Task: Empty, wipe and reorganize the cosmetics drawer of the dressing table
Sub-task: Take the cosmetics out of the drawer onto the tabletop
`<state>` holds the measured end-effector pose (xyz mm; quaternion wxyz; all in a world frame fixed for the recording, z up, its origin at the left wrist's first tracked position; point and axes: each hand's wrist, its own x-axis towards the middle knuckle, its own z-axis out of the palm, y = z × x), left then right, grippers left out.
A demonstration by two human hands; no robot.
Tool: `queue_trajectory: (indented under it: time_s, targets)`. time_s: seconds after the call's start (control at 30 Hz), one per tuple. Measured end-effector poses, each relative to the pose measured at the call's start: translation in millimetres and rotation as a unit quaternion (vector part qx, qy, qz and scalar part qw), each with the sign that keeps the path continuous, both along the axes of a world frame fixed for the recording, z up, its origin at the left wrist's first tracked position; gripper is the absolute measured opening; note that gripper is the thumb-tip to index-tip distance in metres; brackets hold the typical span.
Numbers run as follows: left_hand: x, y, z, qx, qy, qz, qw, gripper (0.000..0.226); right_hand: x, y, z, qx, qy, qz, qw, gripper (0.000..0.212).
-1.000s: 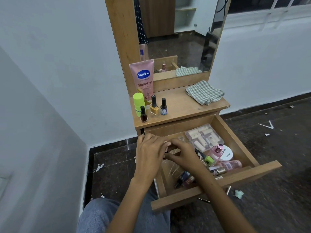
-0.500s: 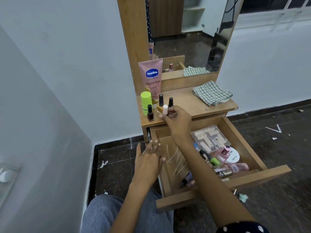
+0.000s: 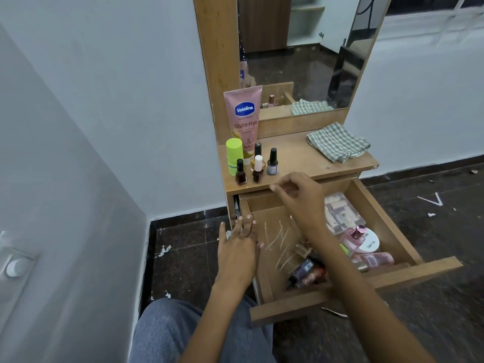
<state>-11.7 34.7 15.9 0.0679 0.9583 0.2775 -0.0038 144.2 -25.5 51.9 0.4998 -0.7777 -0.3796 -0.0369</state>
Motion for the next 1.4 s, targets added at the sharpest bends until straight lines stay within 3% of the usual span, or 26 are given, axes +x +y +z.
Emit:
queue_trajectory:
  time_s: [0.1,0.23,0.4,0.63,0.7,0.77,0.87,0.97,1.07,1.13,1.2,1.27,1.4]
  targets:
    - [-1,-1,-3,-0.004,-0.012,0.005,1.000,0.054,15,-42,-16,-0.179,0.003,0.068,0.982,0.011]
    - [-1,-2,-5,0.001,-0.011,0.006,1.000,0.054,17,-77,-34,-0.338,-0.053,0.043,0.939,0.019]
    - [0,-2,-4,-0.004,-0.001,0.008,1.000,0.053,7,-80,-32,-0.444,-0.162,0.103,0.875,0.031]
    - [1,-2,0,-0.009,0.012,0.008,1.000,0.053,-9,-48,-40,-0.620,-0.323,0.157,0.697,0.029]
    - [1,-2,0,-0.007,0.018,0.008,1.000,0.053,-16,-43,-45,-0.641,-0.341,0.146,0.672,0.027]
    - [1,-2,-1,-0.007,0.018,0.008,1.000,0.053,-19,-38,-46,-0.643,-0.341,0.138,0.671,0.024]
    - [1,-3,-1,-0.006,0.007,0.008,1.000,0.053,-19,-35,-43,-0.619,-0.294,0.131,0.717,0.030]
    - [0,-3,1,-0.004,0.005,0.007,1.000,0.053,-19,-39,-40,-0.535,-0.184,0.133,0.814,0.030]
    - [0,-3,2,0.004,0.001,0.003,1.000,0.054,-15,-47,-39,-0.350,-0.007,0.123,0.929,0.029]
    - [1,-1,3,0.010,-0.009,-0.002,1.000,0.054,-13,-51,-38,-0.177,0.176,0.120,0.961,0.031]
    - [1,2,5,0.013,-0.015,-0.012,1.000,0.054,-14,-51,-34,-0.035,0.294,0.096,0.950,0.029]
    - [1,5,7,0.003,-0.028,-0.024,0.999,0.058,-16,-50,-30,0.072,0.409,0.089,0.905,0.025]
    - [3,1,8,-0.086,-0.187,-0.037,0.978,0.065,-14,-51,-29,0.129,0.583,0.135,0.791,0.022]
